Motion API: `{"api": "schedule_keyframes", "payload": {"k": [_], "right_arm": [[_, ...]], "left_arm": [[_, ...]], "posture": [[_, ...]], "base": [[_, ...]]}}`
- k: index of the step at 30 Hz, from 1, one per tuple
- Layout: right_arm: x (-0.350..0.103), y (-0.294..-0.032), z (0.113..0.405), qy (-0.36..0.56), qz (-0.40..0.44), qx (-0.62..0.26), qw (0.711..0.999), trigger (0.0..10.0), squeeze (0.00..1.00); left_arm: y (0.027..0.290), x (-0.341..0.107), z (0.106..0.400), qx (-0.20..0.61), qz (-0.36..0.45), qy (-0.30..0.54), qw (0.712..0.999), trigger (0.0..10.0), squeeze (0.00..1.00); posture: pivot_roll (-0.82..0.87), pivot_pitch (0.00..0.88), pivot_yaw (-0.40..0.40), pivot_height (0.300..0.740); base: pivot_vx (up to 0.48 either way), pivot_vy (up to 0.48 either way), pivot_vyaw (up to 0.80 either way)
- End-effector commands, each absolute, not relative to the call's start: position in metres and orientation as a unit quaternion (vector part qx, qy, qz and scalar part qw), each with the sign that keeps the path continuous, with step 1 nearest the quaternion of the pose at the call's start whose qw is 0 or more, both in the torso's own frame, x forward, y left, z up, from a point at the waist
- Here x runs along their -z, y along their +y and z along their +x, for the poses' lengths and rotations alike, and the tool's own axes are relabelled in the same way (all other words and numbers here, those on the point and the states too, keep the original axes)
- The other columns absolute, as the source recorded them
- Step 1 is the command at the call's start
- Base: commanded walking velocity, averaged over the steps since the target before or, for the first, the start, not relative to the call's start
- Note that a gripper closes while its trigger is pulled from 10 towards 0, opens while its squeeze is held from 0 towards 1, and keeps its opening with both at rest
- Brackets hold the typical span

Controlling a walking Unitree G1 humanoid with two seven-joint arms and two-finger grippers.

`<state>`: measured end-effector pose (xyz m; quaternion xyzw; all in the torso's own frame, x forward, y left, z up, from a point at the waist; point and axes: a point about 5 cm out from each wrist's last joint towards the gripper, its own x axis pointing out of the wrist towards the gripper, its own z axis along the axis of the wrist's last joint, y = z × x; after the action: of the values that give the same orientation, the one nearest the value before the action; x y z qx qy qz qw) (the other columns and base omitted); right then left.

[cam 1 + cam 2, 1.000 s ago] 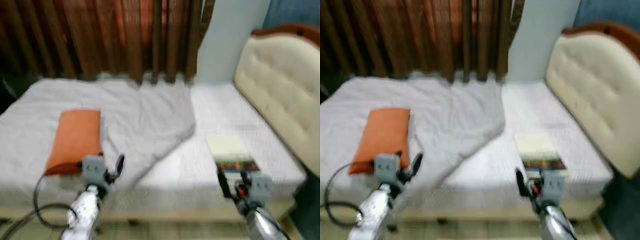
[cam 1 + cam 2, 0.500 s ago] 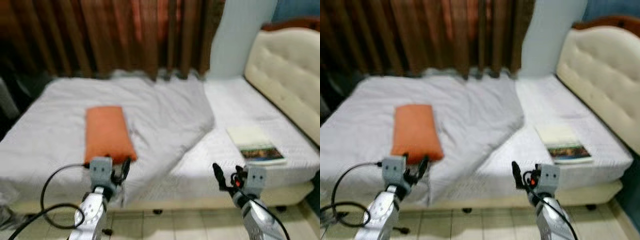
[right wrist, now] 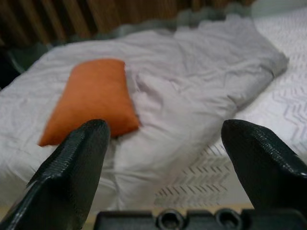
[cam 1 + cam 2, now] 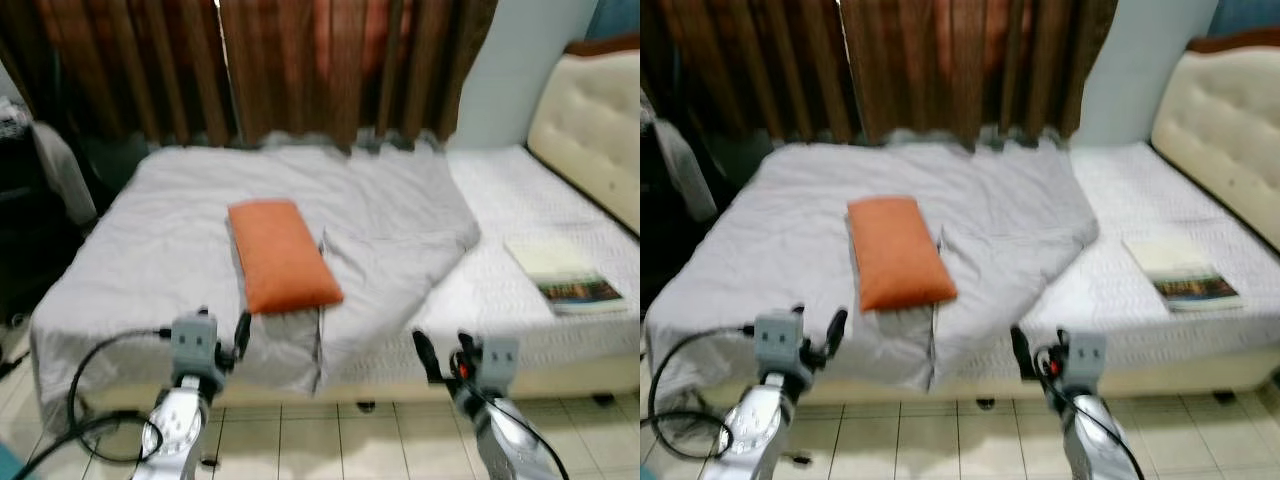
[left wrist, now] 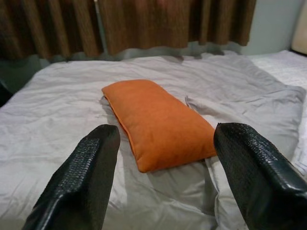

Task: Clean up the room

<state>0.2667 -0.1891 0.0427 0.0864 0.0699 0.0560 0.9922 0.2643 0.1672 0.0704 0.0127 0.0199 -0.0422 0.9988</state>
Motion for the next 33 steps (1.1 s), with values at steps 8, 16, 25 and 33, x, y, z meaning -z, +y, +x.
{"api": "schedule_keyframes", "payload": {"k": [8,16,25,33], "right_arm": [[-0.0474,-0.1831,0.2749,0.061,0.081,-0.074,0.992,10.0,0.0],[-0.0472,-0.1834,0.2767,0.062,0.081,-0.07,0.992,10.0,0.0],[-0.0453,-0.1833,0.2762,0.067,0.083,-0.077,0.991,10.0,0.0],[-0.0421,-0.1866,0.2763,0.078,0.067,-0.066,0.992,10.0,0.0]], "left_arm": [[0.1692,-0.0693,0.2723,0.041,0.034,0.029,0.998,10.0,0.0],[0.1678,-0.0696,0.2744,0.047,0.035,0.03,0.998,10.0,0.0],[0.1664,-0.071,0.2759,0.057,0.035,0.025,0.997,10.0,0.0],[0.167,-0.0723,0.2771,0.057,0.032,0.022,0.998,10.0,0.0]], "posture": [[-0.01,0.0,-0.014,0.74],[-0.01,0.0,-0.009,0.74],[-0.02,0.0,-0.011,0.74],[-0.02,0.0,-0.011,0.74]], "base": [[0.48,0.0,0.0],[0.48,0.0,0.0],[0.48,0.0,0.22],[0.48,0.0,0.44]]}}
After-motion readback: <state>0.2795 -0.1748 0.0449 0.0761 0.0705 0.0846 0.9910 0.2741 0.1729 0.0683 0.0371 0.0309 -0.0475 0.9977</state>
